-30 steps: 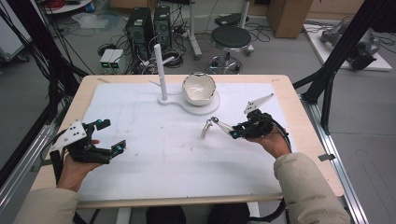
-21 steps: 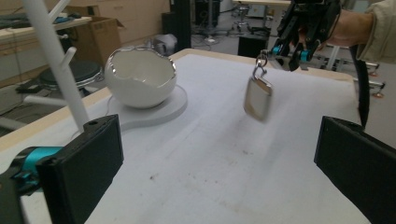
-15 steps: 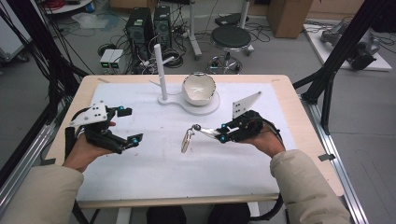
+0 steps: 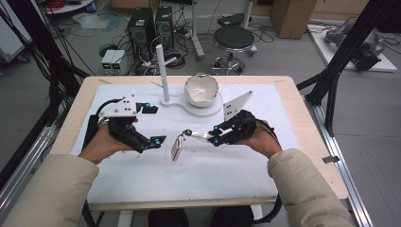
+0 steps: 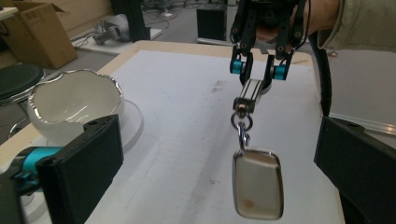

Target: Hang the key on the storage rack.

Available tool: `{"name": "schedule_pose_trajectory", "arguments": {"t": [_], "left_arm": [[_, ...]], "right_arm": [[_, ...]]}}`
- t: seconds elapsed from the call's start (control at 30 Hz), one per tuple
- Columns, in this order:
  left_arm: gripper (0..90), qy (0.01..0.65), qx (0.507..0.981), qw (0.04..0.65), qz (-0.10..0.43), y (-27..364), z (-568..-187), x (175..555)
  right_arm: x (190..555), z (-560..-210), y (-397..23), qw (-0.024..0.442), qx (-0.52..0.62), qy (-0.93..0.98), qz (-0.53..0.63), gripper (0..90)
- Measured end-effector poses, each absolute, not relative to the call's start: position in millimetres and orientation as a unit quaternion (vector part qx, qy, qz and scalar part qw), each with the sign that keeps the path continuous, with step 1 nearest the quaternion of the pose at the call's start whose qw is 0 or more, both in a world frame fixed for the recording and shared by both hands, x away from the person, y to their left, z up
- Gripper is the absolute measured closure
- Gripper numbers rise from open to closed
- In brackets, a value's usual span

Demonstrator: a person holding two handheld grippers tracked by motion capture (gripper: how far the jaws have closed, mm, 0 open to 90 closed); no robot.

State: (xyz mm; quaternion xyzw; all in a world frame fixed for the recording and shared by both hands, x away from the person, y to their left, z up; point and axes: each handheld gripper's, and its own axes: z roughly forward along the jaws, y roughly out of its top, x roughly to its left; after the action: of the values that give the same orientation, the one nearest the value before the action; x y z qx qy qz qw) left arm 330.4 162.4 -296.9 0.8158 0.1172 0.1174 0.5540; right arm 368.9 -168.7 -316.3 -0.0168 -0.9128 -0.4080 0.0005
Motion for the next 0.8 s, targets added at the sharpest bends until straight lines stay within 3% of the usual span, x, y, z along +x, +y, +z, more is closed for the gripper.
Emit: {"name": "schedule_pose_trajectory", "arguments": {"t": [0.47, 0.8], "left_arm": [[2.4, 0.080, 0.868, 0.485, 0.072, 114, -308, 336], [13.7, 0.072, 0.882, 0.461, 0.060, 102, -312, 336]], "right_arm": [[363, -316, -159, 0.010, -0.007, -0.918, -0.396, 74.4], [361, -316, -158, 0.008, -0.003, -0.920, -0.391, 74.3]]}}
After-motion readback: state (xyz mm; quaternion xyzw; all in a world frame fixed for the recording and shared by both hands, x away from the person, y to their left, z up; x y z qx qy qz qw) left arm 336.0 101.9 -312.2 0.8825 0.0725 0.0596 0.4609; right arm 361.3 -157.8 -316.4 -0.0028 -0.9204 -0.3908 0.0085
